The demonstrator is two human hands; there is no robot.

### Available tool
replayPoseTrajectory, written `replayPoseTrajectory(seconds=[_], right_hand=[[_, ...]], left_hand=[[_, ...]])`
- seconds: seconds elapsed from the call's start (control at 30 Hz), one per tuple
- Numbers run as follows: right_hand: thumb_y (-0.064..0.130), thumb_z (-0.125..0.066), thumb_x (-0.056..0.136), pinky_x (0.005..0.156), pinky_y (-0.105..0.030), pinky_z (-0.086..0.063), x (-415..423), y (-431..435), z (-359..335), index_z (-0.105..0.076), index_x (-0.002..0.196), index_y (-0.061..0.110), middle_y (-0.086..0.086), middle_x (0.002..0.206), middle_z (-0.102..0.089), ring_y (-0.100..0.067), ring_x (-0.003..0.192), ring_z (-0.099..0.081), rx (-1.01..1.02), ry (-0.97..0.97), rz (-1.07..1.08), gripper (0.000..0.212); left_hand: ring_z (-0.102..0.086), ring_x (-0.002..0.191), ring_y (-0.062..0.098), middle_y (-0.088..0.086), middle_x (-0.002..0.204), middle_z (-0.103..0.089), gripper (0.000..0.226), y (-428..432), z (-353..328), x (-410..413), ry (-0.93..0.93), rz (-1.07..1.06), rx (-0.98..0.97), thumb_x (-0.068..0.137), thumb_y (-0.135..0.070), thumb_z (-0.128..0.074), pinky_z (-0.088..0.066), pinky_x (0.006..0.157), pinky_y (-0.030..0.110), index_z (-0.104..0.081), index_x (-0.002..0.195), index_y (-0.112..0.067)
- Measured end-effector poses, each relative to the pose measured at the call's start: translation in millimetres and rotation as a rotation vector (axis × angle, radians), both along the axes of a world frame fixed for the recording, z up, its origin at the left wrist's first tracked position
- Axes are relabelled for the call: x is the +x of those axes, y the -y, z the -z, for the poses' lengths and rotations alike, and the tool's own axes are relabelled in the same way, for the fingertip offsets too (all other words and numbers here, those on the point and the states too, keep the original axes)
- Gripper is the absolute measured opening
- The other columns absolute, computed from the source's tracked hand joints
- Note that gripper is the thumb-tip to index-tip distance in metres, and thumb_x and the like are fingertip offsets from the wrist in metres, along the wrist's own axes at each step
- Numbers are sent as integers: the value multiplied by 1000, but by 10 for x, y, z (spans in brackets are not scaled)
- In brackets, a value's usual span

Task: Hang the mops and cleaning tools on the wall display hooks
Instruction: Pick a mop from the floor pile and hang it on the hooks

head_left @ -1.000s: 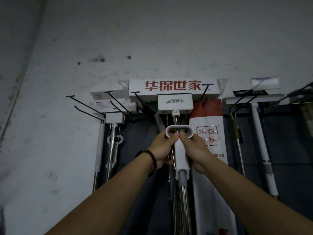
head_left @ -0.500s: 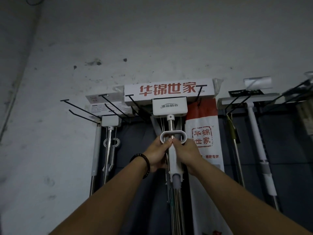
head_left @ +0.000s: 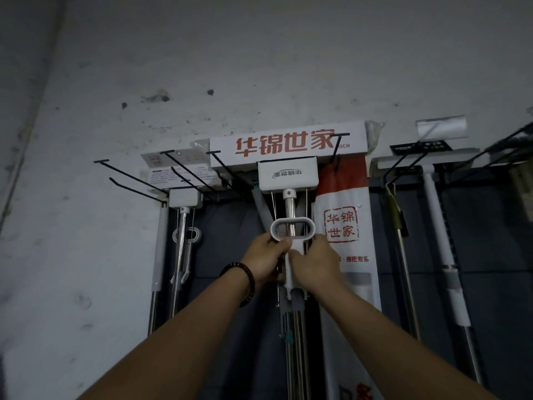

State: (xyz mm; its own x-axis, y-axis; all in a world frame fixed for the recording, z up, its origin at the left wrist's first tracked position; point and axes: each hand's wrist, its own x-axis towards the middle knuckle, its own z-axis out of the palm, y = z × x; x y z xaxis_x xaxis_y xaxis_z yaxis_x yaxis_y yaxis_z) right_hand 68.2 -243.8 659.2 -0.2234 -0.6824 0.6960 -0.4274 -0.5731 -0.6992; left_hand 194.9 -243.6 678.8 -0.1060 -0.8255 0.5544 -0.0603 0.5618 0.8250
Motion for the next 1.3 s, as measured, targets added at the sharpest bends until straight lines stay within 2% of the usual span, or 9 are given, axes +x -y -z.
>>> replayPoseTrajectory(seconds=[0.13, 0.27, 0.37, 0.5, 0.7, 0.9, 1.1, 1.2, 1.3], right_hand=[[21, -73, 90, 86, -39, -62, 70, -7, 262, -50, 137, 12, -8, 126, -62, -25, 111, -65, -16, -18, 42, 54], [18, -76, 84, 103, -45, -54, 169, -99, 635, -43, 145, 15, -10, 135, -45, -27, 125, -50, -67, -51, 130, 69], [19, -79, 78, 105, -43, -45, 269, -205, 977, -49, 138, 19, -5, 135, -44, -23, 124, -45, -243, -90, 267, 67], [23, -72, 78, 101, -40, -45, 462, -387, 1531, -55, 120, 27, 0, 130, -52, -19, 119, -53, -338, -159, 97, 45], [22, -74, 88, 79, -30, -58, 990, -765, 2622, -61, 97, 38, 8, 86, -68, -15, 82, -70, 183, -70, -319, 22], [21, -75, 92, 87, -46, -62, 1540, -1365, 3852, -67, 98, 39, 3, 95, -75, -22, 90, -75, 581, -59, -419, 20], [15, -75, 95, 53, -25, -53, 1876, -2154, 4765, -69, 96, 24, -5, 80, -72, -15, 64, -70, 847, -36, -383, 11], [19, -75, 96, 69, -47, -63, 1931, -2457, 5321, -71, 95, 23, -14, 93, -74, -35, 80, -72, 1001, -7, -381, 6], [18, -68, 102, 72, -42, -61, 1946, -2793, 5686, -69, 104, 13, -12, 97, -70, -28, 80, -69, 1137, -71, -385, 5]], left_hand=[[-58, 50, 10, -2, 65, -61, 15, 20, 78, 57, 61, -148, -13, 95, -28, -69, -51, 56, 28, -68, 99, -13], [-72, 89, 22, 2, 95, -73, 29, 24, 283, 180, 163, -256, 8, 92, -30, -73, -60, 90, 43, -67, 118, -17], [-75, 102, 27, 4, 105, -77, 20, -60, 659, 327, 170, -292, 47, 92, -28, -72, -61, 92, 52, -67, 111, -26], [-75, 96, 24, 10, 104, -76, 17, -309, 1354, 620, 168, -345, 114, 92, -28, -69, -64, 83, 47, -68, 109, -27], [-72, 82, 18, 13, 103, -76, 18, -1094, 2603, 1090, 125, -348, 312, 102, -13, -54, -57, 68, 32, -63, 117, -18], [-70, 72, 17, -3, 82, -74, 12, -1989, 3934, 1683, 59, -345, 518, 103, -14, -56, -51, 60, 30, -62, 113, -16], [-73, 74, 25, 10, 103, -73, 7, -2963, 5071, 2331, -24, -399, 707, 103, -18, -61, -54, 55, 32, -64, 110, -19], [-70, 68, 24, 16, 101, -73, 4, -3409, 5612, 2518, -44, -379, 828, 102, -18, -63, -52, 57, 34, -65, 105, -19], [-68, 65, 20, 10, 103, -73, 6, -3745, 5979, 2596, -2, -370, 948, 101, -18, -63, -51, 59, 33, -65, 102, -24]])
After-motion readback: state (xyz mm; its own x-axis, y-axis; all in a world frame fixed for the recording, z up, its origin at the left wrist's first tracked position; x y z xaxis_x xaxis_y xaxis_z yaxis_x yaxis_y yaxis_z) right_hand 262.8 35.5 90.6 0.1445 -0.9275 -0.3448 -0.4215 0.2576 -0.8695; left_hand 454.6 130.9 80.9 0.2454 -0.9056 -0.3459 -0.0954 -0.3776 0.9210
